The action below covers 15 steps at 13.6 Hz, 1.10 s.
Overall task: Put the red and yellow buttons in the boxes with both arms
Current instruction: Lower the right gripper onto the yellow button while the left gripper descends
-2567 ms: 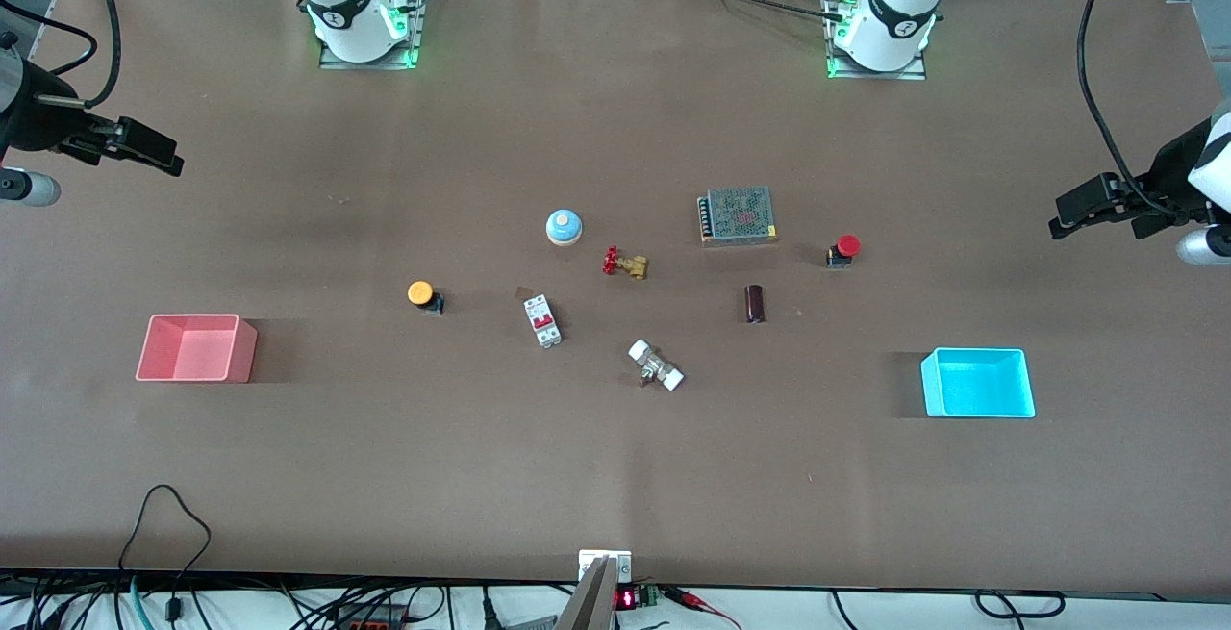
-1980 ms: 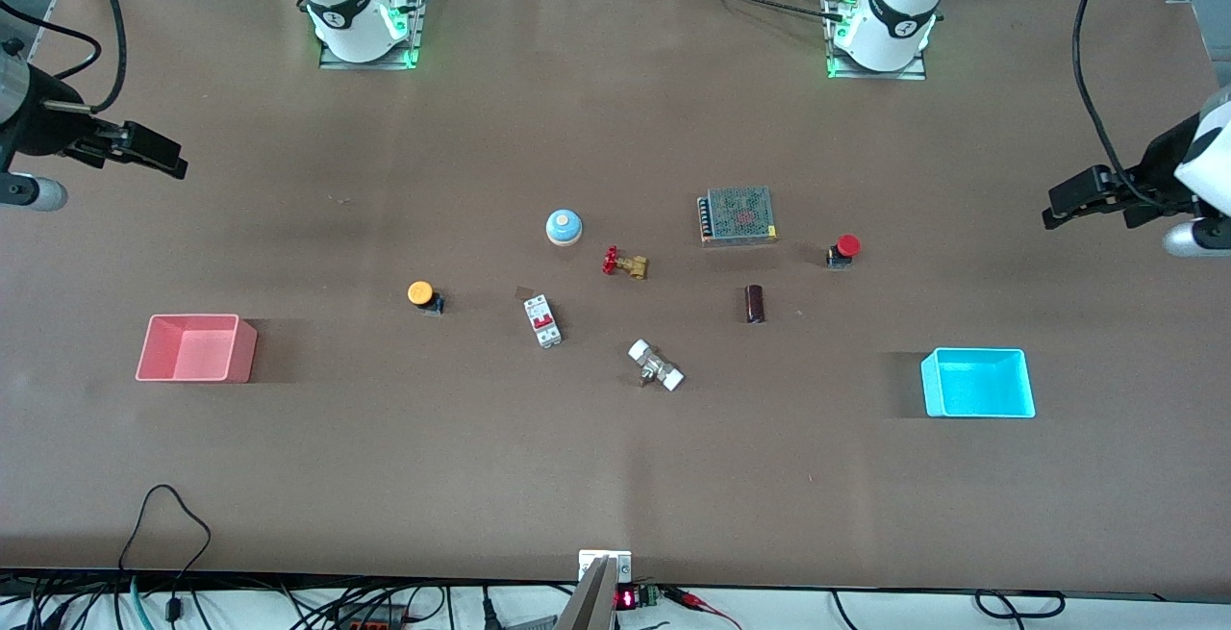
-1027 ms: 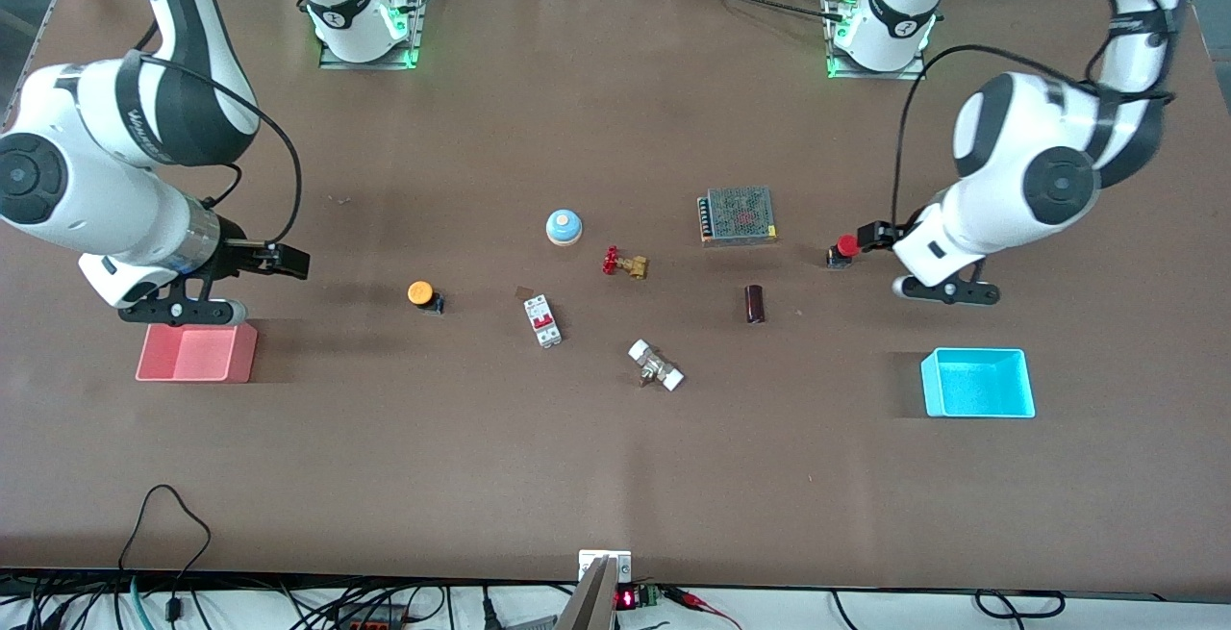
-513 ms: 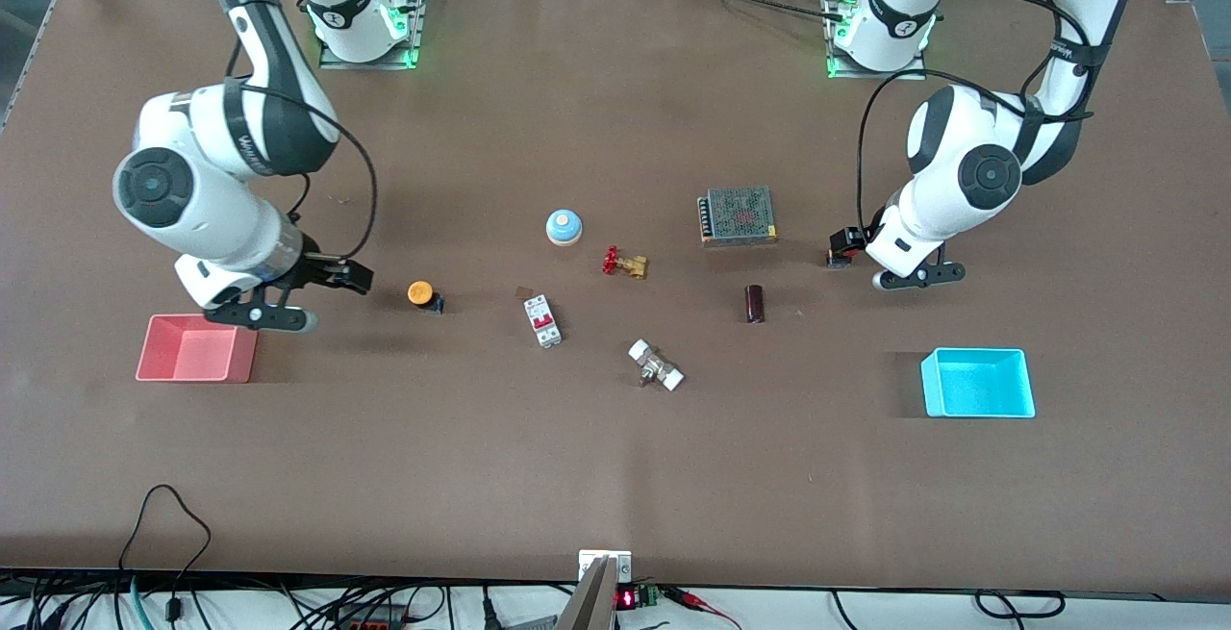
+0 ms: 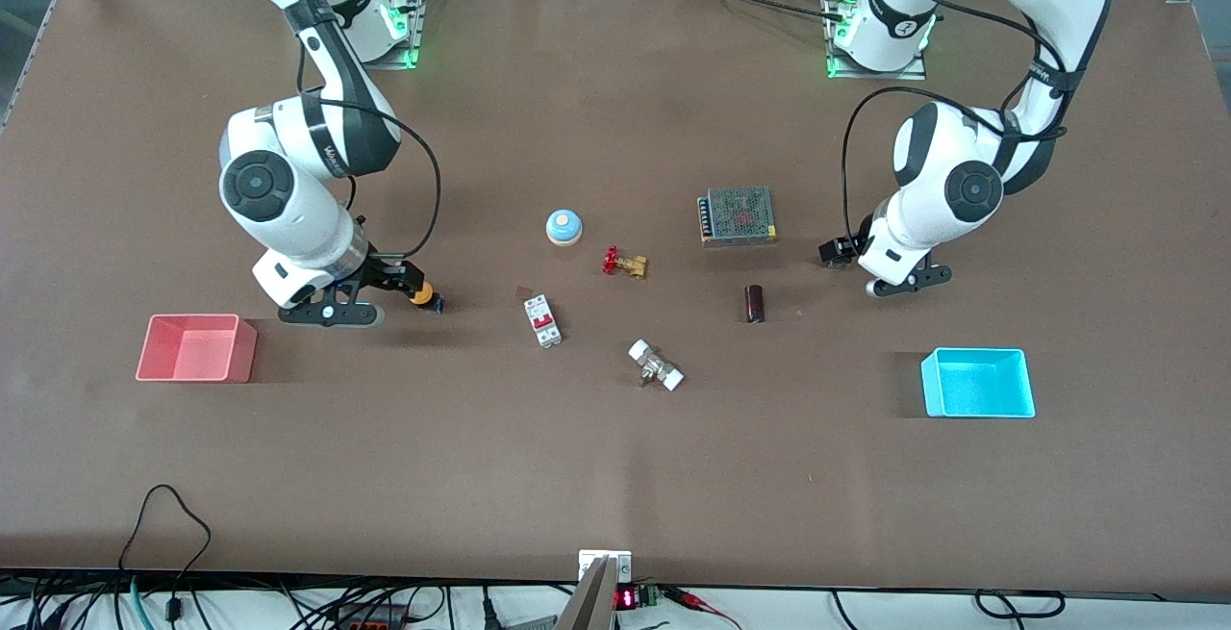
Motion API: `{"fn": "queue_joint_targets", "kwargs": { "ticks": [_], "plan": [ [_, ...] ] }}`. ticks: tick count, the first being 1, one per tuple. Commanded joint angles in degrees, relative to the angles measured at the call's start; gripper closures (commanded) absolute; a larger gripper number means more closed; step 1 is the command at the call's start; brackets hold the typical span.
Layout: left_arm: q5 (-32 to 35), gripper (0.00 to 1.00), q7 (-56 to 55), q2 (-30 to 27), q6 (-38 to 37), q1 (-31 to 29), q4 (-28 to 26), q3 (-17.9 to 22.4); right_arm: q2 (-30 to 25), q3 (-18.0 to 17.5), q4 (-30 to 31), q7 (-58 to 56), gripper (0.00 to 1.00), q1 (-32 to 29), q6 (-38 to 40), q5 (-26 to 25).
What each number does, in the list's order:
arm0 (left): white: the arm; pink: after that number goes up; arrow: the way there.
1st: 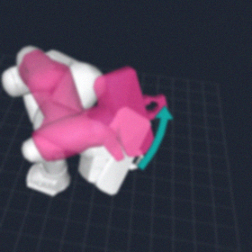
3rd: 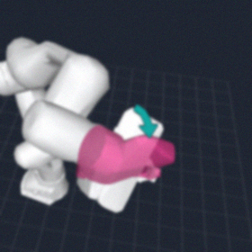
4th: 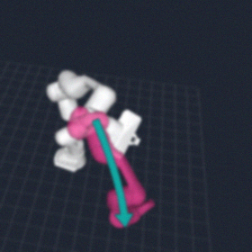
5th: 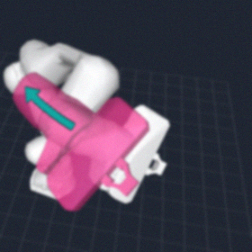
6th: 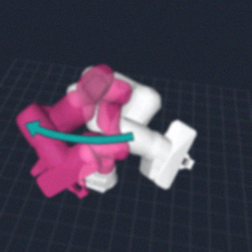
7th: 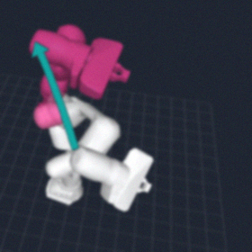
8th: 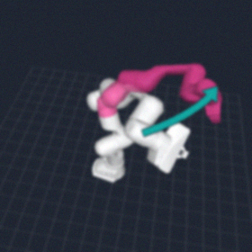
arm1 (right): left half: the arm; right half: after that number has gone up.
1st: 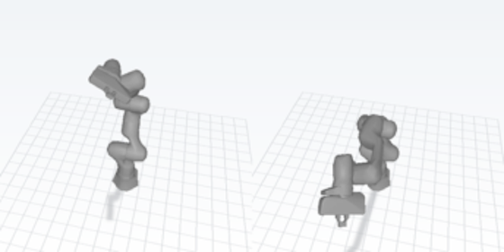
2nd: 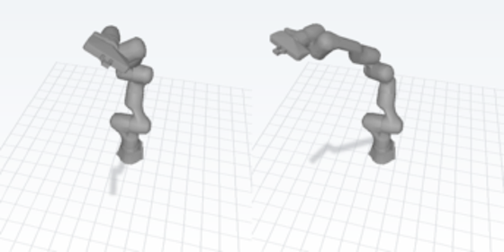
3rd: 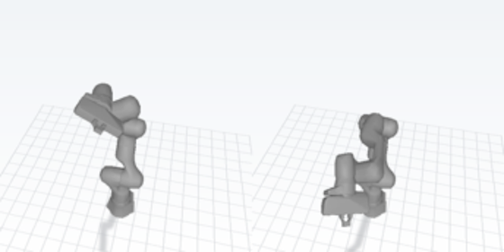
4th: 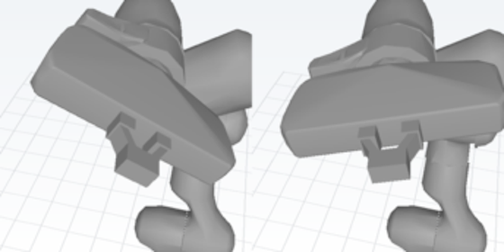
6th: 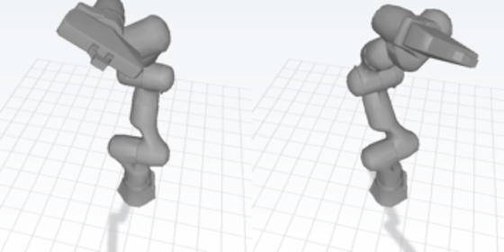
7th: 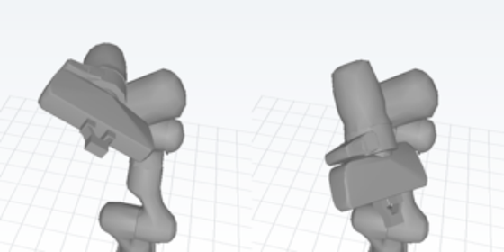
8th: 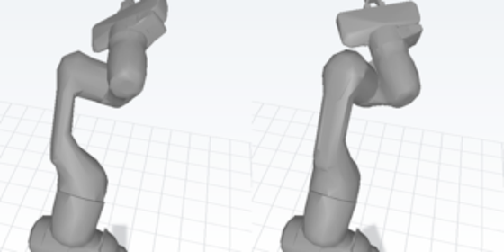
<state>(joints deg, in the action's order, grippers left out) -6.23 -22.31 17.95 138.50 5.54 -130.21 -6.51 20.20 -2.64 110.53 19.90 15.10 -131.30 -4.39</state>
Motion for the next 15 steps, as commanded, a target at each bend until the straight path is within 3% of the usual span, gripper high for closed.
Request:
{"fn": "queue_joint_targets", "kwargs": {
  "ticks": [1, 6, 9, 15],
  "plan": [
    [-1.32, 0.0, 0.6, 1.2, 0.72, 1.92, 0.04, -0.26, 0.1, -0.43, 3.01, 0.4, 0.0, 0.19, -4.64, -1.06],
    [-1.24, 0.03, 1.13, 1.38, 0.63, 2.46, 0.04, -0.26, 2.47, -0.52, 5.75, 0.4, 0.0, 0.45, -11.78, -1.06],
    [-1.32, 0.04, 7.61, 1.82, 0.63, 2.29, 0.04, -0.26, 3.0, -0.52, 5.75, 0.31, 0.0, 0.89, -11.96, -1.06],
    [-1.59, 0.1, 7.46, 1.82, 0.81, 1.67, 0.04, -0.17, 4.58, -0.52, 5.84, 0.22, 0.0, 1.15, -12.66, -1.06]
  ]
}}
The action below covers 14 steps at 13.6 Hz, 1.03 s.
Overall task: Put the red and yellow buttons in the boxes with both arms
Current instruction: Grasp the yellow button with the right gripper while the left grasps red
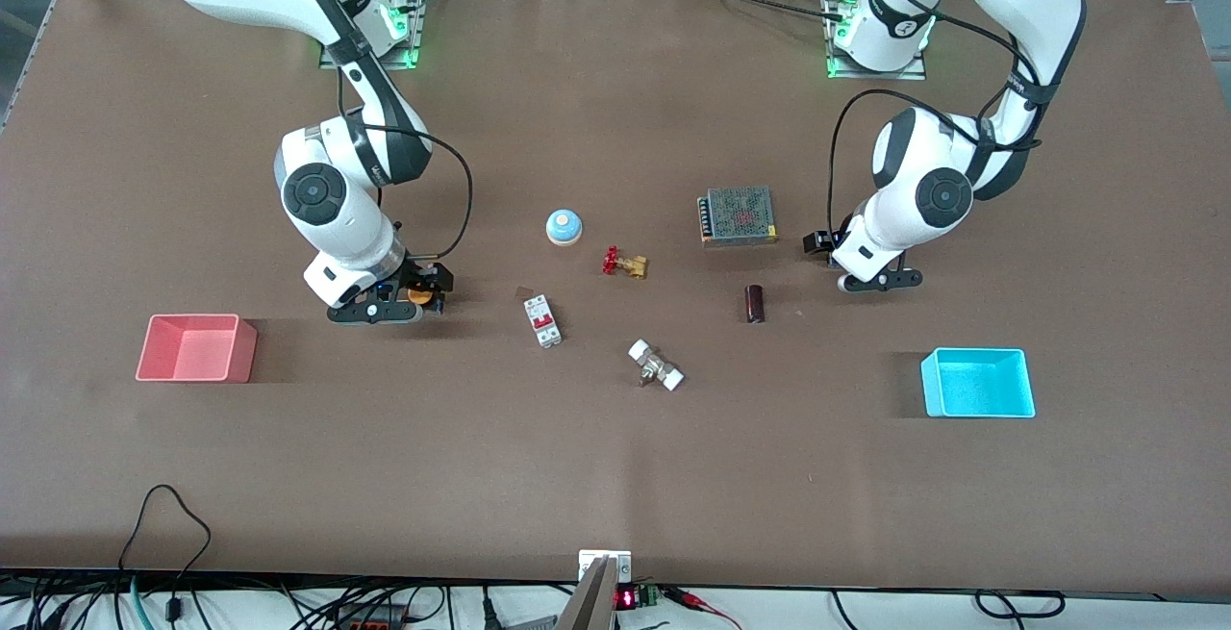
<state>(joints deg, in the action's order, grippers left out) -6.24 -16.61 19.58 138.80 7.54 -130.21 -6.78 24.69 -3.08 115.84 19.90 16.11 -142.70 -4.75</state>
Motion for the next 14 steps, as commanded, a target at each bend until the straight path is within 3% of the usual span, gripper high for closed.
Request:
{"fn": "queue_joint_targets", "kwargs": {
  "ticks": [1, 4, 7, 10, 14],
  "plan": [
    [-1.67, 0.11, 1.5, 0.28, 0.6, -0.33, 0.05, 0.1, 0.19, -0.09, 0.53, 0.14, 0.01, 0.15, -1.62, -0.79],
    [-1.67, 0.31, 1.5, 0.28, 0.6, -0.42, 0.14, 0.1, 0.54, -0.09, 0.44, -0.03, 0.19, 0.15, -1.71, -0.79],
    [-1.67, 0.61, 1.06, 0.2, 0.6, -0.42, 0.14, 0.1, 0.54, -0.09, 0.44, -0.12, 0.42, 0.06, -1.71, -0.79],
    [-1.67, 0.75, 0.97, -0.06, 0.51, -0.95, 0.14, 0.19, 0.63, -0.09, 0.44, -0.12, 0.51, 0.06, -1.71, -0.79],
    [-0.97, 0.84, 1.58, -5.68, -0.19, -4.27, 1.27, 0.89, 0.72, -0.09, 0.35, -0.12, 0.65, -0.03, -1.71, -0.79]
  ]
}}
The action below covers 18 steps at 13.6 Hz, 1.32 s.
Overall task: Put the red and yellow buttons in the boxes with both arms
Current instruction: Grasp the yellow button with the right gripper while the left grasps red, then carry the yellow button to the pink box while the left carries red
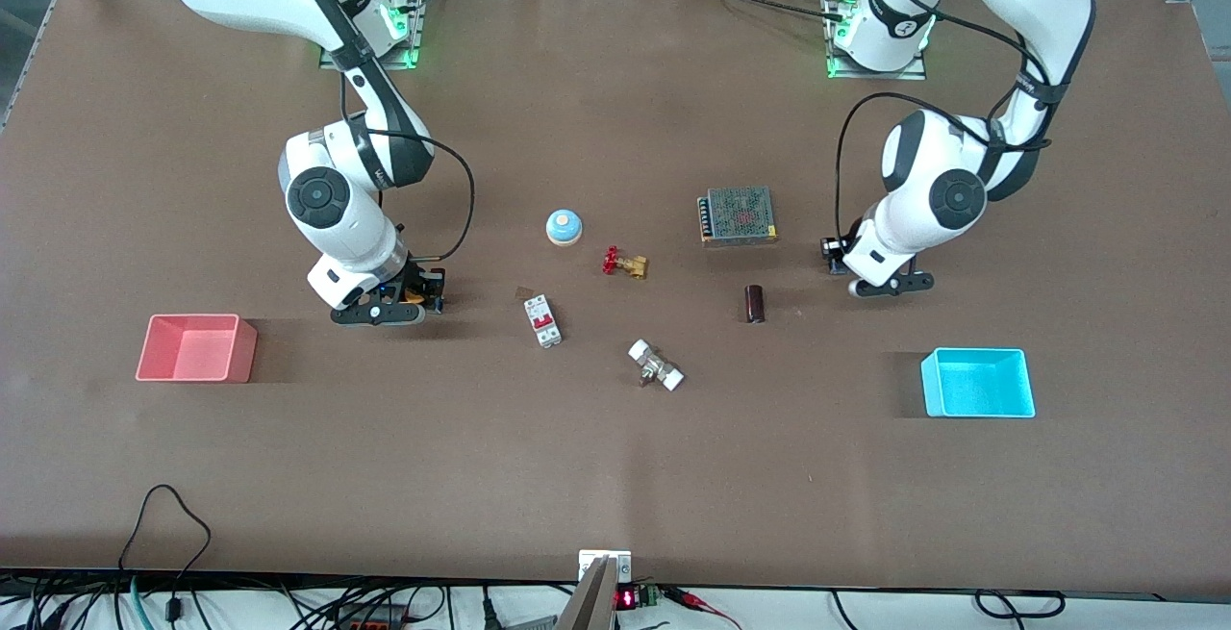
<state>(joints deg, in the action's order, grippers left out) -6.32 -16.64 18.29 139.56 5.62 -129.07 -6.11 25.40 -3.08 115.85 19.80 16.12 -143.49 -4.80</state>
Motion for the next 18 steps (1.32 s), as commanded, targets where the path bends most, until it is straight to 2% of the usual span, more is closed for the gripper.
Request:
{"fn": "queue_joint_targets", "kwargs": {
  "ticks": [1, 3, 5, 6, 10, 13, 15, 18],
  "plan": [
    [-0.72, 0.84, 1.79, -5.53, -1.13, -4.19, 1.53, 0.22, 0.0, -0.09, 0.34, -0.02, 0.66, -0.03, -0.91, -0.65],
    [1.2, 0.85, 1.96, -5.98, -4.54, -6.75, 6.09, 0.22, 0.0, -0.09, 0.25, -0.11, 0.68, -0.03, -0.91, -0.65],
    [8.04, 0.87, 3.28, -5.46, -8.5, -8.07, 11.89, 0.22, -1.22, -0.09, -0.36, -1.59, 0.69, -0.47, -0.48, -0.65],
    [8.86, 0.88, 3.46, -5.28, -9.12, -8.77, 13.39, 0.22, -2.62, -0.09, -0.45, -2.65, 0.7, -0.73, 0.22, -0.56],
    [8.25, 0.9, 9.59, 1.03, -9.57, -13.34, 20.6, 0.14, -10.35, 0.09, -2.74, -11.07, 0.7, -6.26, 13.91, -0.56],
    [8.25, 0.91, 12.95, 5.0, -9.48, -14.93, 25.0, 0.14, -14.58, 1.14, -3.0, -19.33, 0.7, -12.24, 18.24, -0.56],
    [8.16, 0.92, 13.13, 7.63, -9.57, -14.93, 28.07, 0.14, -15.29, 3.15, -4.14, -23.82, 0.7, -14.26, 18.86, -0.65],
    [8.16, 0.93, 14.87, 10.7, -10.96, -15.2, 33.16, 0.05, -14.59, 9.21, -4.93, -34.1, 0.7, -15.15, 18.51, -0.47]
  ]
}}
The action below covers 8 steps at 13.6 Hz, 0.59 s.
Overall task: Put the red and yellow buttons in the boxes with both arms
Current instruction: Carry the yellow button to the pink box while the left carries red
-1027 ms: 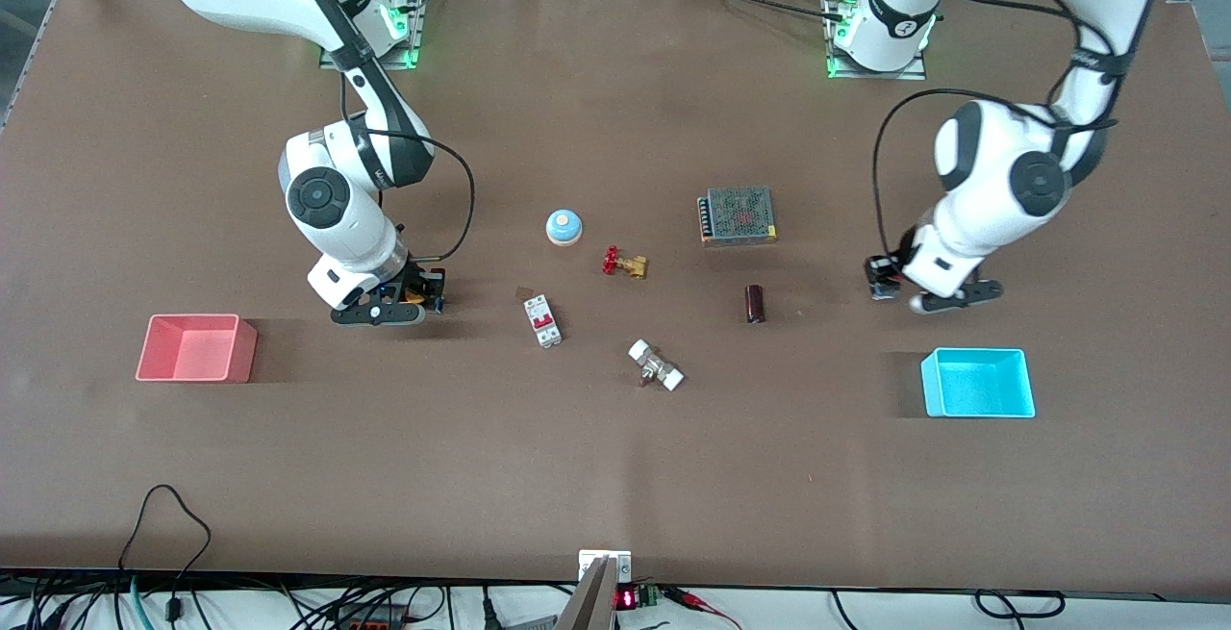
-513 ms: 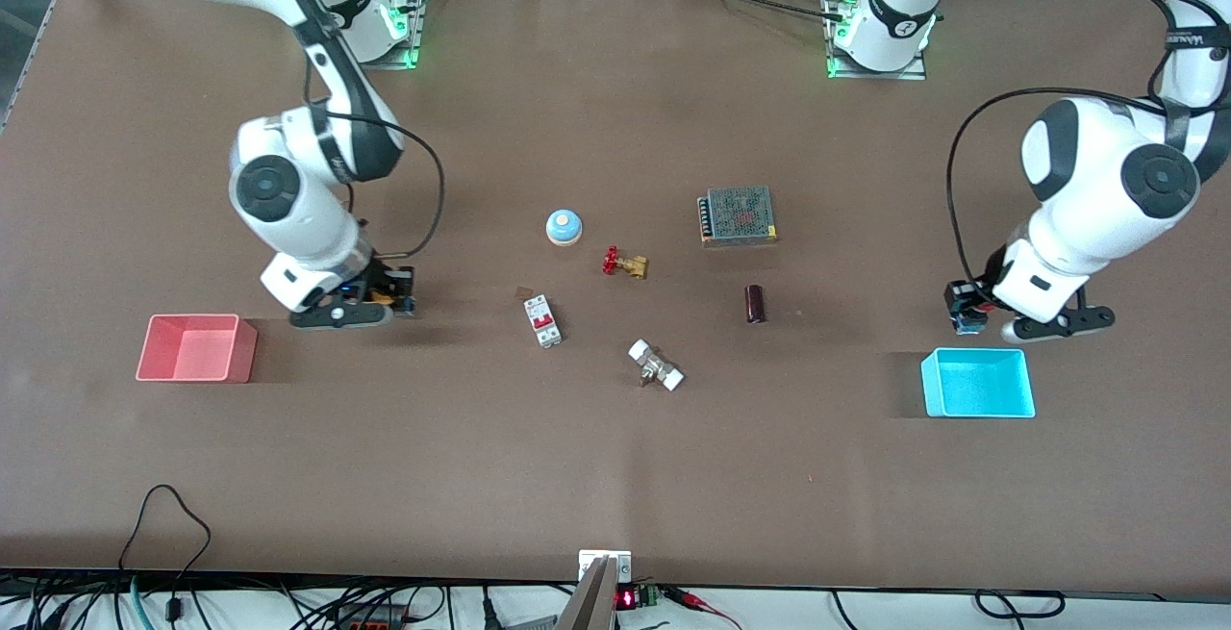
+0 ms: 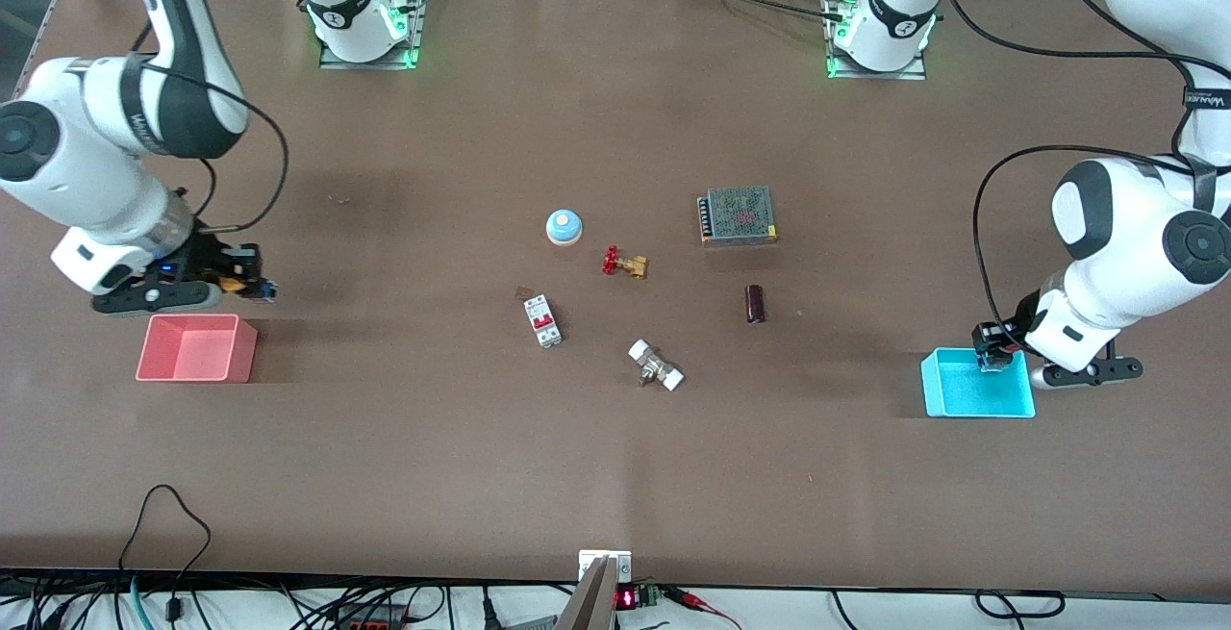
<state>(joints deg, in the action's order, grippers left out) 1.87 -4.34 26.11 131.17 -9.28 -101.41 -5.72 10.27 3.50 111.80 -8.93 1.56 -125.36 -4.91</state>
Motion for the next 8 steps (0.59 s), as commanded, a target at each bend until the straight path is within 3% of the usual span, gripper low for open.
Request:
{"fn": "queue_joint_targets", "kwargs": {
  "ticks": [1, 4, 8],
  "plan": [
    [-0.11, 0.93, 3.8, 3.94, -3.46, -0.39, 7.09, -0.34, 1.23, 3.61, -0.97, -8.53, 0.7, -1.2, -0.14, -0.11],
    [0.06, 0.94, 4.26, 6.23, -3.55, -1.09, 7.72, -0.25, 5.35, 5.03, -3.78, -13.55, 0.7, -3.4, -3.21, -0.28],
    [-0.11, 0.95, 4.26, 9.14, -3.64, -1.44, 7.98, -0.34, 12.03, 5.03, -4.14, -16.9, 0.7, -6.3, -14.62, -0.19]
  ]
}}
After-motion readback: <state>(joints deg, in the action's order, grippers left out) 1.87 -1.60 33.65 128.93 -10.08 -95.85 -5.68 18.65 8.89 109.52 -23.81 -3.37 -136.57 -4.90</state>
